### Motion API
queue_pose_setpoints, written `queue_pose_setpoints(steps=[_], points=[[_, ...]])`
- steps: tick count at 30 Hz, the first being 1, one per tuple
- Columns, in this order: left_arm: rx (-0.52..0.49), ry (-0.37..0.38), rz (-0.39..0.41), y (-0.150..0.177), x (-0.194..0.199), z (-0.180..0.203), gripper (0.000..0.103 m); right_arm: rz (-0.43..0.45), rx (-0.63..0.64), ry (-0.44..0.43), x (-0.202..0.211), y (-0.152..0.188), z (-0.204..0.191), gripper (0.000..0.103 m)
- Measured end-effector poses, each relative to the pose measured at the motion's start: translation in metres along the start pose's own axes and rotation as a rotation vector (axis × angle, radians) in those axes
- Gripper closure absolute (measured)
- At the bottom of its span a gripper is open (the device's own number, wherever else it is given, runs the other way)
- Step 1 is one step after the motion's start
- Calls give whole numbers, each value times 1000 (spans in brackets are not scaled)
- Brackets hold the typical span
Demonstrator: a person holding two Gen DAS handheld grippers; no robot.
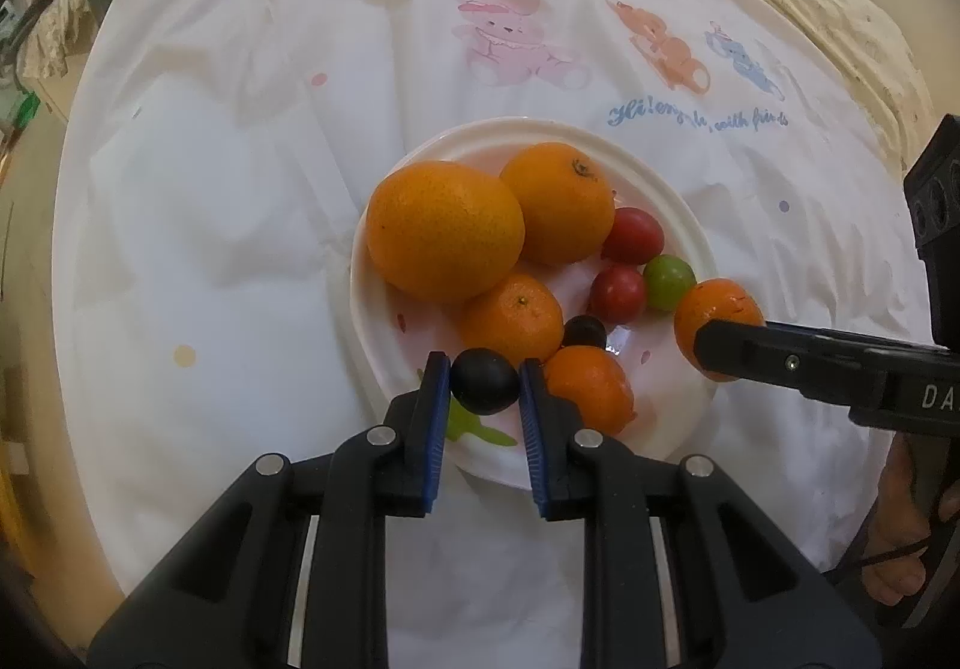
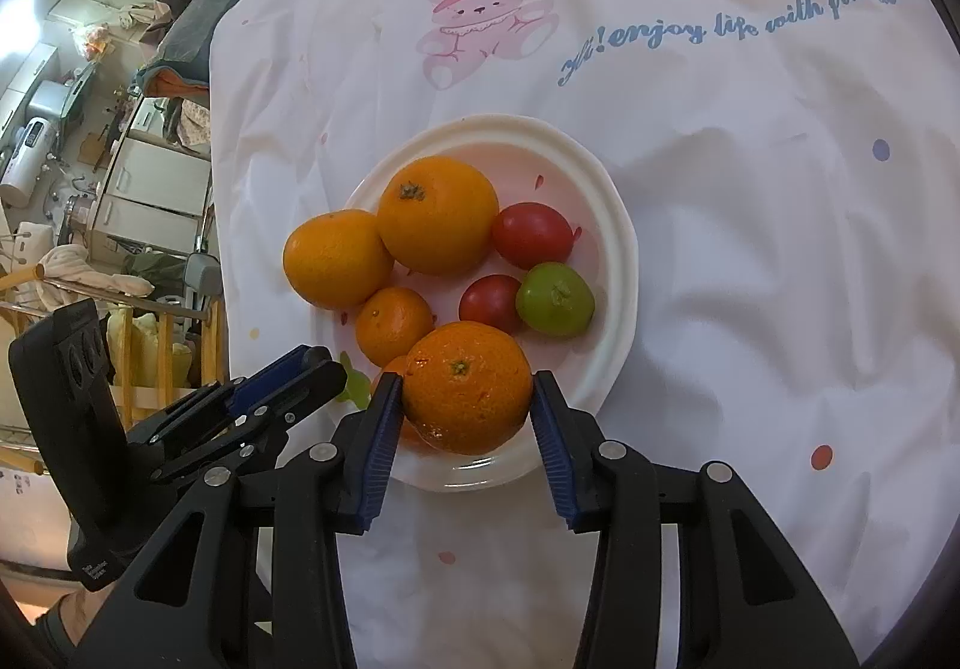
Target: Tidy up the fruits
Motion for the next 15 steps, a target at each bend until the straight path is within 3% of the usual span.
queue_pose_setpoints(steps=[3,5,6,7,8,10,15], points=[[3,8,0,0,1,1,81,10,-7,-14,2,-1,-1,56],[19,31,-9,0,2,0,55,10,-16,-18,3,-1,-1,56],[33,38,-6,0,3,-1,29,13,-18,-10,4,-2,0,56],[52,42,10,-1,6,-4,16,16,-21,-10,5,-2,0,52],[62,46,22,-1,8,-5,15,26,-30,-29,7,-2,1,40],[68,48,25,-2,13,-7,15,47,-40,-55,12,-3,0,33],[117,9,164,-11,50,-24,15,116,-38,-61,33,-7,-4,33]])
Point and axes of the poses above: each gripper's, at about its wrist camera, not at the fingertips, and x roughly against the way its jaws point, z to its right, y to its underside, the point moved 4 cm from there along -x, roughly the way its jaws point, and after that the axes turned 14 degrees about x, right-handed, at the moved point
